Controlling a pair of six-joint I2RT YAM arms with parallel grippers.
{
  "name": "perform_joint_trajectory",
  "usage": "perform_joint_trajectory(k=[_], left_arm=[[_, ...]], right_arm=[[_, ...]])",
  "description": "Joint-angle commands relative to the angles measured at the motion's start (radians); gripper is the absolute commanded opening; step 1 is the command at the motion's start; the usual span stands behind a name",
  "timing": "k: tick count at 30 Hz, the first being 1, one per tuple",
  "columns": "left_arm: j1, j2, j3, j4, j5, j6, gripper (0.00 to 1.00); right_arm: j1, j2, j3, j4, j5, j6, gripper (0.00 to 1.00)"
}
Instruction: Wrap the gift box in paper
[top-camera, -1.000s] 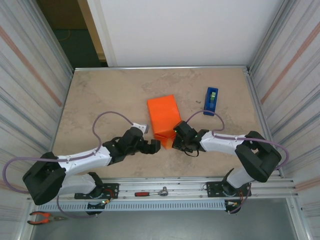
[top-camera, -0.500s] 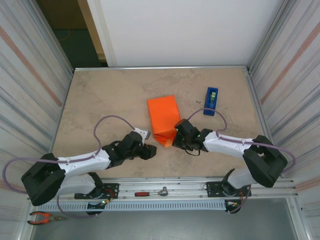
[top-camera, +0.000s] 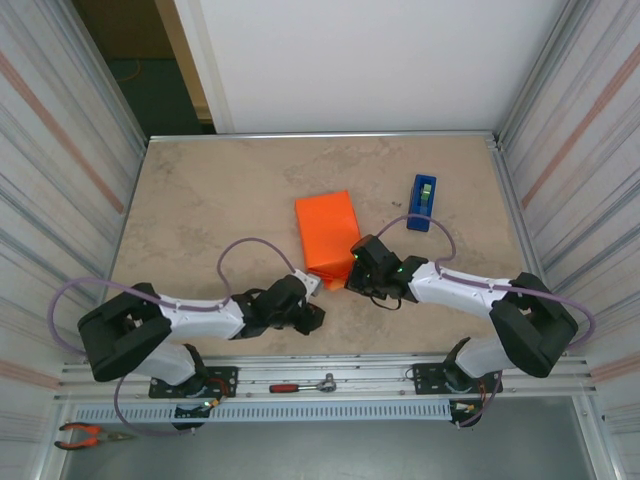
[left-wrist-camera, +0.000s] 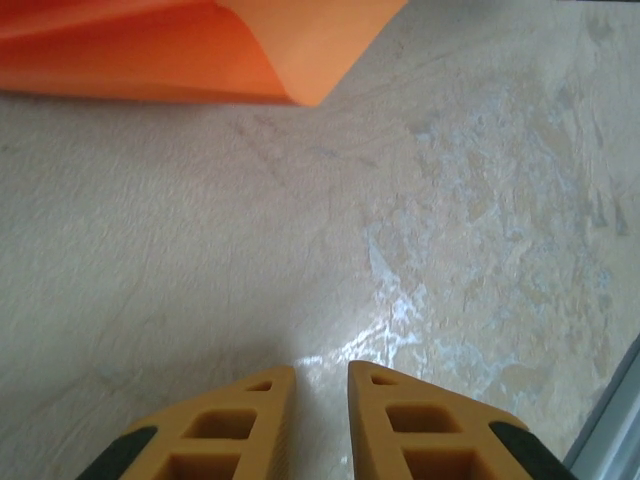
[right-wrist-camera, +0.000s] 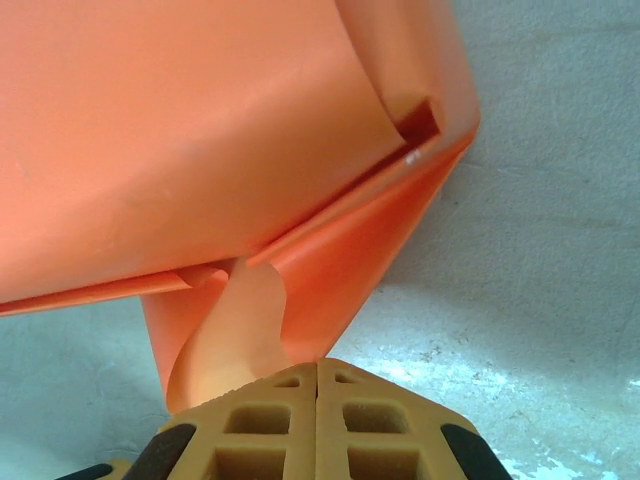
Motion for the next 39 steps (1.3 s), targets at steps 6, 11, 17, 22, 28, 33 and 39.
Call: perform_joint_trajectory(k=[6, 11, 17, 22, 28, 33, 39], left_arm=[[-0.007, 0.081, 0.095, 0.054, -0.023, 0.050, 0.21], [-0.007, 0.135, 0.157, 0.031, -0.057, 0.083, 0.21], [0.001, 0.164, 0.200, 0.002, -0.132, 0.100, 0.21], [0.023, 0.171, 0.230, -0.023, -0.179, 0.113, 0.21], [0.053, 0.177, 0.256, -0.041, -0.184, 0.125, 0.21], [0.060, 0.171, 0.261, -0.044, -0.190, 0.130, 0.21], [0.063, 0.168, 0.265, -0.050, -0.201, 0.127, 0.22]], right_arm=[[-0.013, -0.025, 0.036, -0.009, -0.021, 0.005, 0.00], [-0.016, -0.033, 0.030, -0.009, -0.024, 0.005, 0.00], [-0.020, -0.041, 0.023, -0.003, -0.023, 0.009, 0.00], [-0.033, -0.055, 0.012, 0.002, -0.043, 0.009, 0.26], [-0.086, -0.177, -0.079, -0.016, -0.039, 0.003, 0.44], [-0.100, -0.246, -0.201, 0.046, -0.043, 0.031, 0.36], [-0.053, -0.242, -0.310, 0.230, -0.027, 0.034, 0.00]])
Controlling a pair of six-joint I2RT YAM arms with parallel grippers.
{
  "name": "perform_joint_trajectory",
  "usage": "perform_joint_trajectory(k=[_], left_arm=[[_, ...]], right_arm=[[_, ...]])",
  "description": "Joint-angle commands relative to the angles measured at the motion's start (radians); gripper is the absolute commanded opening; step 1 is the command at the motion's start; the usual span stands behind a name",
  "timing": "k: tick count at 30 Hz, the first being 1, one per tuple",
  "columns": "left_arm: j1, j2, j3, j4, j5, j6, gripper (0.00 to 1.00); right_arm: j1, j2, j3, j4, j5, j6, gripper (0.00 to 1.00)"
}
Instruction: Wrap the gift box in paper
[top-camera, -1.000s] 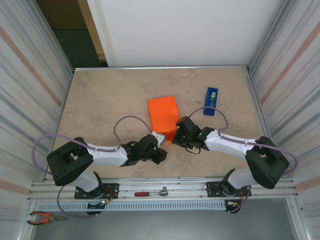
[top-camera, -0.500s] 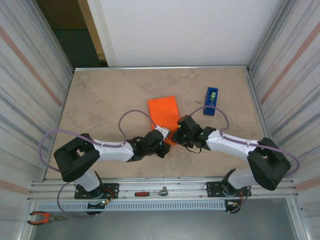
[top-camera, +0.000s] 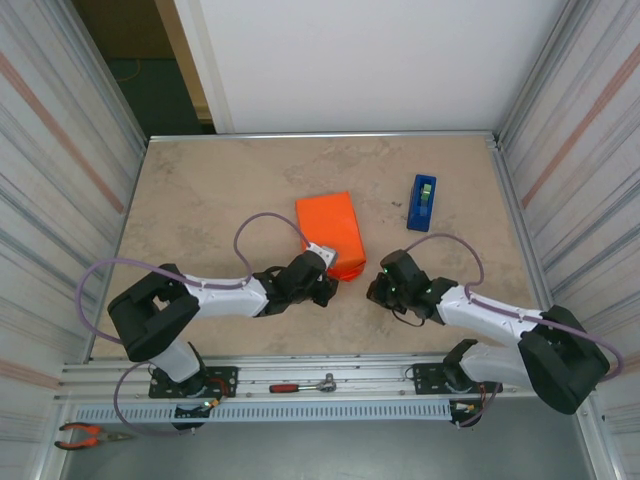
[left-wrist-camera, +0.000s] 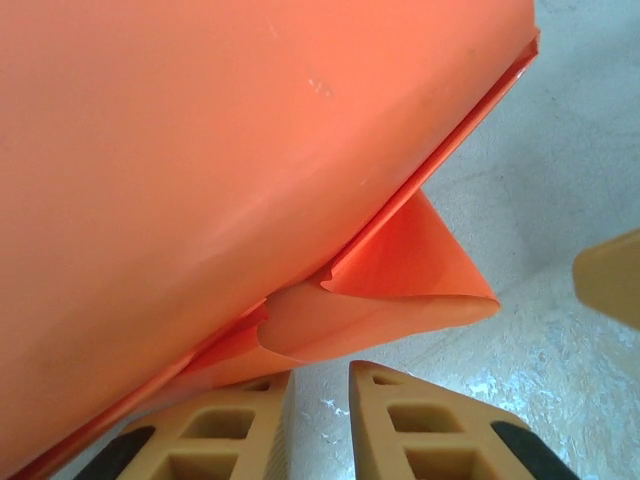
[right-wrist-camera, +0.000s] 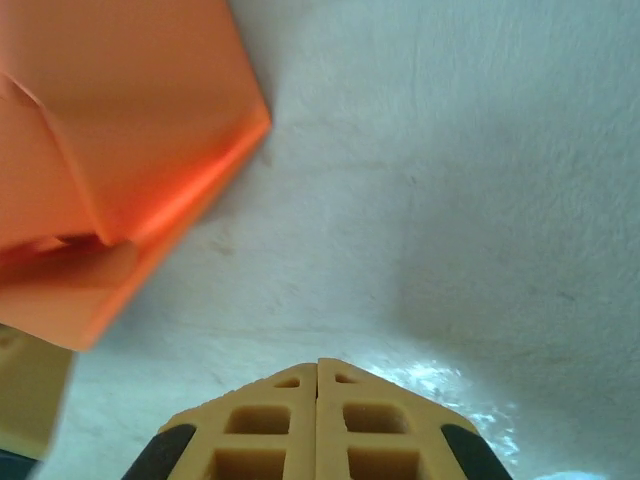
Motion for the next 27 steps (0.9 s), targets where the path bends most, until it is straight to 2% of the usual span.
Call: perform_joint_trajectory(k=[1, 16, 27], left_arm=[[0.008, -0.001, 0.024, -0.018, -0.035, 0.017, 0.22], [0.015, 0.005, 0.048, -0.036, -0.030, 0.026, 0.22], [0.015, -0.027, 0.054, -0.054, -0.023, 0.033, 0.22]], right_arm=[[0.041, 0.000, -0.030, 0.143, 0.032, 0.003, 0.00], [0.105, 0.265, -0.003, 0.470, 0.105, 0.003, 0.00], [0.052, 0.363, 0.096, 0.507, 0.087, -0.059, 0.00]])
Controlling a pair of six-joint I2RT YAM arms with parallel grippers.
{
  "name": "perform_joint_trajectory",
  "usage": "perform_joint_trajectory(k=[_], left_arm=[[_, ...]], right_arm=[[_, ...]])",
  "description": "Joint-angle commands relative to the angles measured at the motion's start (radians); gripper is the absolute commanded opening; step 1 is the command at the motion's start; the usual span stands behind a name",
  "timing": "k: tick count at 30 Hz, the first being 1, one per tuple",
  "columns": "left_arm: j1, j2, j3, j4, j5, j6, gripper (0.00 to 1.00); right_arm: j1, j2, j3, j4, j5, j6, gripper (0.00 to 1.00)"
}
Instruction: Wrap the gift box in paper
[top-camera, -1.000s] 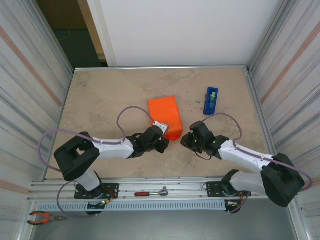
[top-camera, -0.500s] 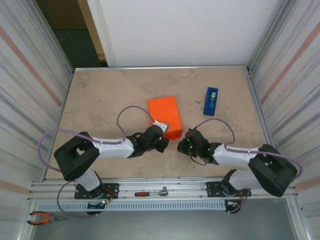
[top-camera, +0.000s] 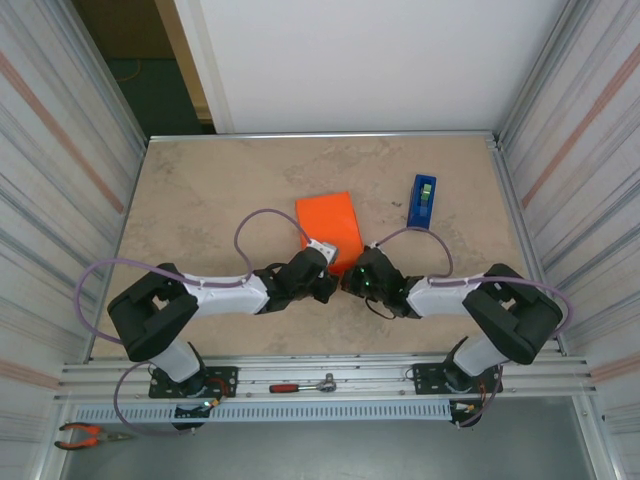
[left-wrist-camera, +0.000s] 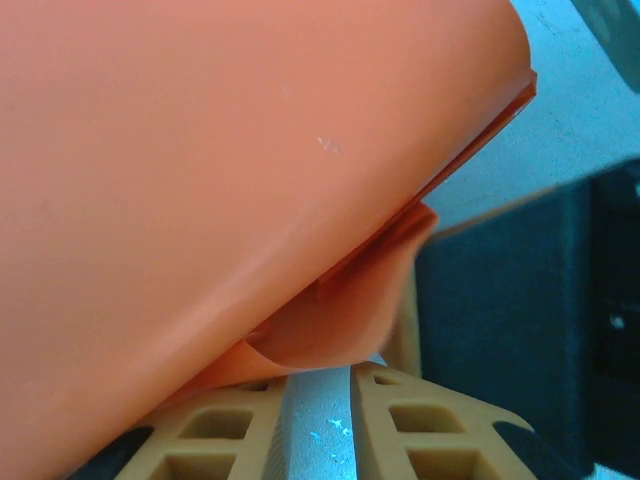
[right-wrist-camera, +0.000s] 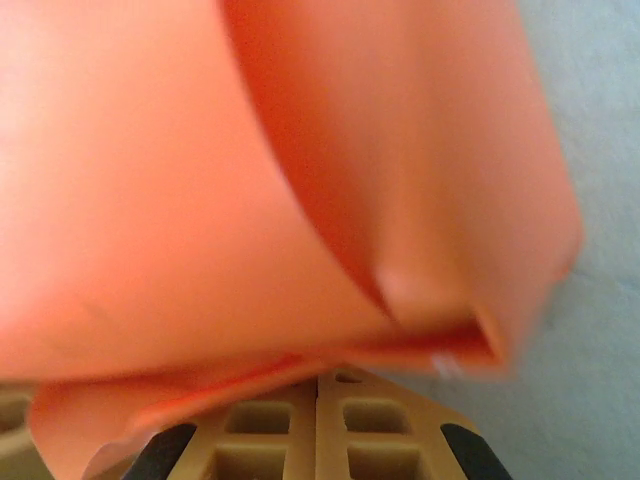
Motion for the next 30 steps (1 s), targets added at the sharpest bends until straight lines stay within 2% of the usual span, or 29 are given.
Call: perform_joint_trajectory(k=[1, 6, 10, 17, 21, 30], left_arm=[[0.007, -0.036, 0.021, -0.026, -0.005, 0.018, 0.23], [0.007, -0.128, 0.007, -0.062, 0.011, 0.043, 0.33], [0.015, -0.213, -0.008, -0.111, -0.023, 0.106, 0.45], [0.099, -0.275, -0.002, -0.182, -0.009, 0.244, 0.77], [0.133, -0.271, -0.003, -0.162, -0.014, 0.391, 0.89], [0.141, -0.151, 0.090, -0.195, -0.006, 0.718, 0.95]], right_arm=[[-0.035, 0.024, 0.029, 0.035, 0.002, -0.041, 0.00], [-0.067, 0.022, 0.067, 0.000, -0.026, -0.066, 0.00], [-0.076, 0.022, 0.089, -0.033, -0.038, -0.085, 0.00], [-0.095, 0.033, 0.091, -0.033, -0.066, -0.093, 0.00], [-0.105, 0.039, 0.092, -0.031, -0.076, -0.094, 0.00], [-0.118, 0.051, 0.113, -0.038, -0.096, -0.100, 0.00]])
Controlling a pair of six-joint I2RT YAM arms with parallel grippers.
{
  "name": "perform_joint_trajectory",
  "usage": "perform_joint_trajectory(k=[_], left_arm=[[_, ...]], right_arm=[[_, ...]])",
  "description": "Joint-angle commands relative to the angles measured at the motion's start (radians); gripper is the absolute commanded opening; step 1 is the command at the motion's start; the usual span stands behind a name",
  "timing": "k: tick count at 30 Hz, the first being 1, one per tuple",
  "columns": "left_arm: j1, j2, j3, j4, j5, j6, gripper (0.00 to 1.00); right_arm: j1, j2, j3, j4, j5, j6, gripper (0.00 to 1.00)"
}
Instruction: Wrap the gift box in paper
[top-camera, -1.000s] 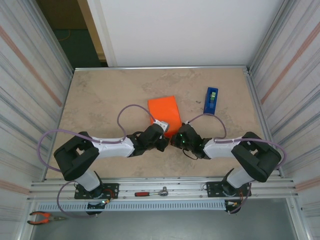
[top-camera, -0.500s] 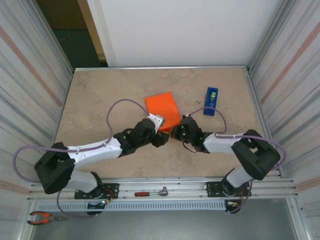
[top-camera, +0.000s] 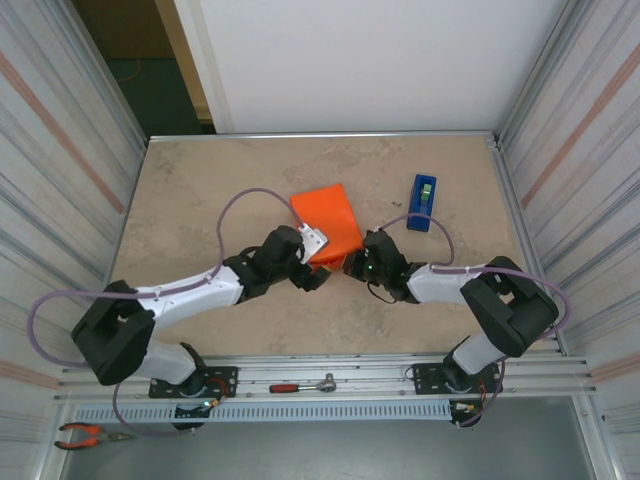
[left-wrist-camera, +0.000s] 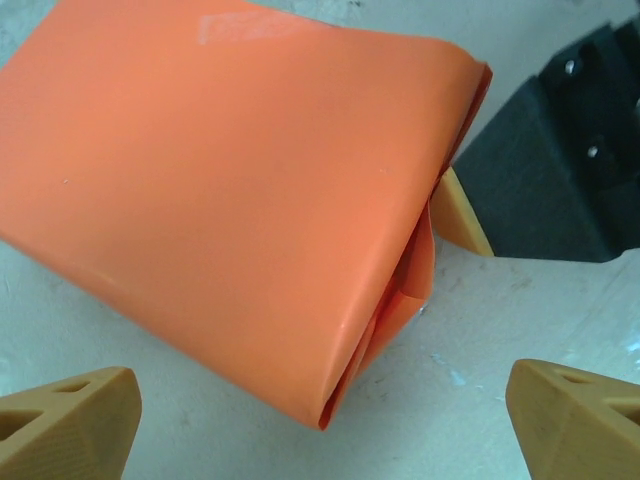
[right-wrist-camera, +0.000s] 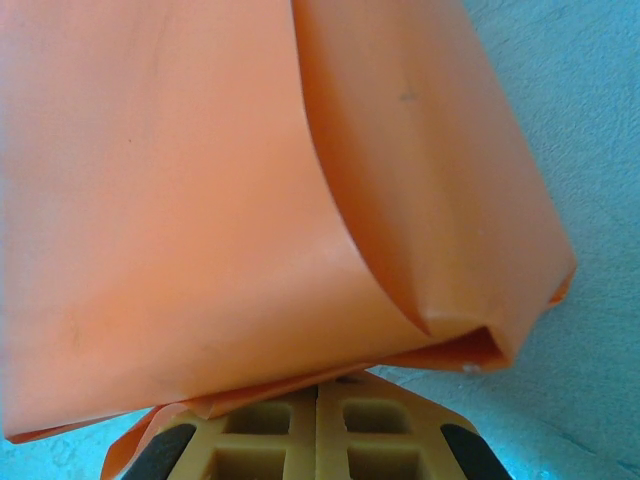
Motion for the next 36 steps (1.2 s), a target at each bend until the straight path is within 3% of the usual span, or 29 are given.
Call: perform_joint_trajectory(k=[1, 11, 26, 36], left_arm=[[0.004, 0.050, 0.058, -0.020, -0.007, 0.178, 0.95], [-0.016, 0.158, 0.082, 0.054, -0.052, 0.319, 0.98], [-0.019, 0.279, 0.123, 0.145, -0.155, 0.345, 0.98], [-0.004, 0.291, 0.130, 0.111, -0.132, 0.343, 0.72]], right_arm=[[-0.009, 0.019, 0.036, -0.017, -0.014, -0.031, 0.00], [-0.026, 0.020, 0.054, -0.035, -0.025, -0.040, 0.00], [-0.041, 0.028, 0.056, -0.039, -0.038, -0.038, 0.00], [-0.048, 0.000, 0.056, -0.061, -0.049, -0.033, 0.00]])
